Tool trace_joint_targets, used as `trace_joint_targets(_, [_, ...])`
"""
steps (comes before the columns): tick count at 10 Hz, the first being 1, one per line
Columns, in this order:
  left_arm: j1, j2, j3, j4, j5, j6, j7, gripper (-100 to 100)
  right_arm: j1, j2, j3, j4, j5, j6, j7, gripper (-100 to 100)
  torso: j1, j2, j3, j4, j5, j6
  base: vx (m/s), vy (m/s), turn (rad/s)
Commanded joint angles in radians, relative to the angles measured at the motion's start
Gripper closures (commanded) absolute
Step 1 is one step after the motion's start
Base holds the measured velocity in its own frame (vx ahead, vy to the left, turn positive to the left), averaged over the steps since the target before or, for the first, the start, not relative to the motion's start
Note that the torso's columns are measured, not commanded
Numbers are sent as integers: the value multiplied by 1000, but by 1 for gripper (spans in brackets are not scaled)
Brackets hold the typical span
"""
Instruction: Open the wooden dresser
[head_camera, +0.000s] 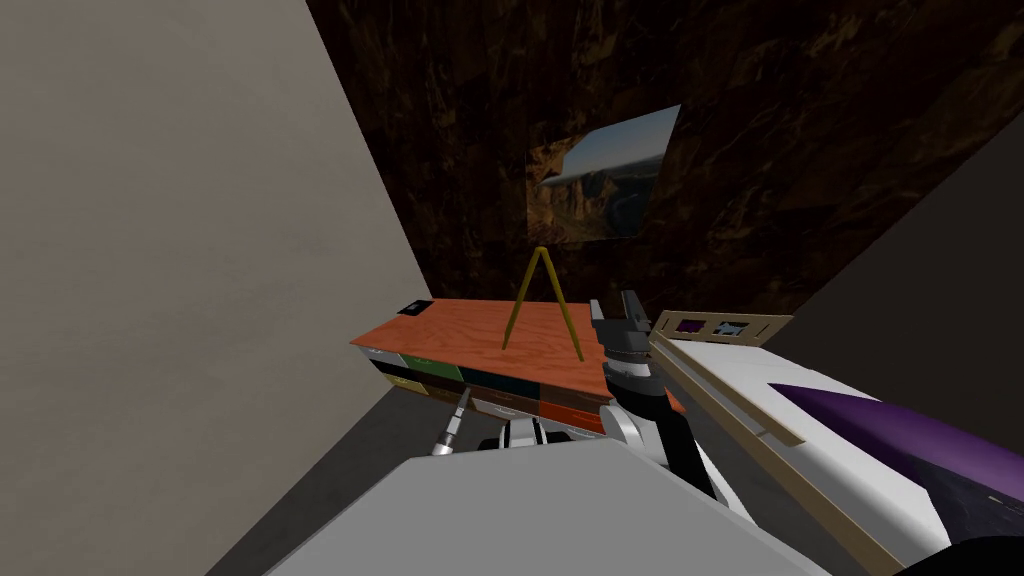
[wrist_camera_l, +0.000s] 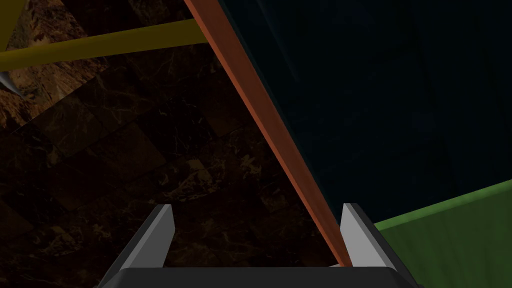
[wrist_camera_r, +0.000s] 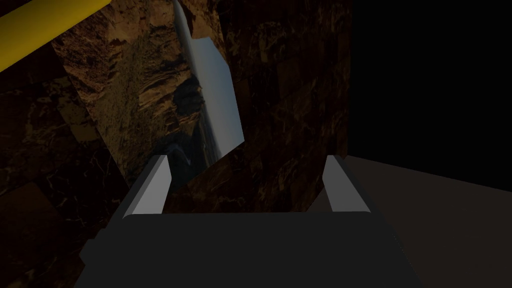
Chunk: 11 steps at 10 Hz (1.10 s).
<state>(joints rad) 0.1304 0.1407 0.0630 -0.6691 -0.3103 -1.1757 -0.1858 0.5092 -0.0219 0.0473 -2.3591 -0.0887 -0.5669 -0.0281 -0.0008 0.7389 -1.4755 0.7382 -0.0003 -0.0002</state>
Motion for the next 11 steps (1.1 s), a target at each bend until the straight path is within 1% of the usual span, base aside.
trace_joint_targets(1, [4, 7, -6, -3, 67, -9, 2, -100, 0, 0, 0, 0, 0, 0, 0, 0, 1, 0, 0, 0, 0, 0, -12, -8, 66])
trace_joint_targets(9, [4, 7, -6, -3, 67, -9, 2, -100, 0, 0, 0, 0, 0, 0, 0, 0, 0, -1, 0, 0, 0, 0, 2, 6, -2])
trace_joint_targets(10, [-12, -3, -17, 1, 70, 21, 19, -100, 0, 0, 0, 0, 0, 0, 0, 0, 0, -1, 0, 0, 0, 0, -5, 0, -62])
trace_joint_targets(11, [-20, -9, -22, 2, 71, 34, 26, -100, 0, 0, 0, 0, 0, 0, 0, 0, 0, -1, 0, 0, 0, 1, -1, -15, -61])
